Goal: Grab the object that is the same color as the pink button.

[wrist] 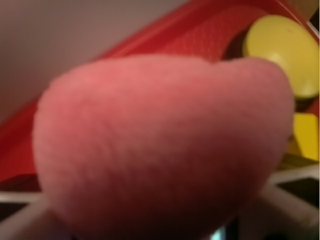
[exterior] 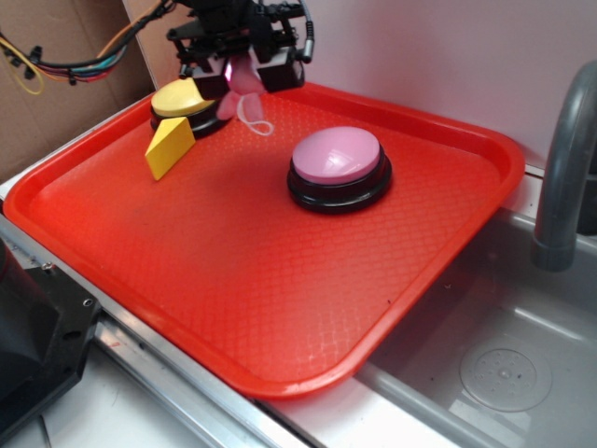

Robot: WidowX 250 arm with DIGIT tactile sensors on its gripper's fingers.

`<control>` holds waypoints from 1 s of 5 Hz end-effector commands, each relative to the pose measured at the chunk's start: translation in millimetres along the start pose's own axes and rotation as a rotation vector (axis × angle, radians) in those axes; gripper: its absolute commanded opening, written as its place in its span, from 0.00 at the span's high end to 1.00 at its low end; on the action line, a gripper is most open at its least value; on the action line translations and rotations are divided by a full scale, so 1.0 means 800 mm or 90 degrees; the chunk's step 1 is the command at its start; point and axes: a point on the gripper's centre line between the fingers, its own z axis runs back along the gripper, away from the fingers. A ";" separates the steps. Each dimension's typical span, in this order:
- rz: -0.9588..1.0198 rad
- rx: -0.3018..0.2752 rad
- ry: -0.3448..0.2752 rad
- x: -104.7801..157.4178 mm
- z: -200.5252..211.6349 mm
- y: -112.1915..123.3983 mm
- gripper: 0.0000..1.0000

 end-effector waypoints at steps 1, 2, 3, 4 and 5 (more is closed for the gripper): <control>-0.112 -0.062 0.016 -0.033 0.089 0.019 1.00; -0.141 -0.089 0.040 -0.055 0.106 0.033 1.00; -0.167 -0.119 0.053 -0.080 0.128 0.051 1.00; -0.159 -0.129 0.044 -0.095 0.134 0.057 1.00; -0.152 -0.059 0.014 -0.098 0.143 0.053 1.00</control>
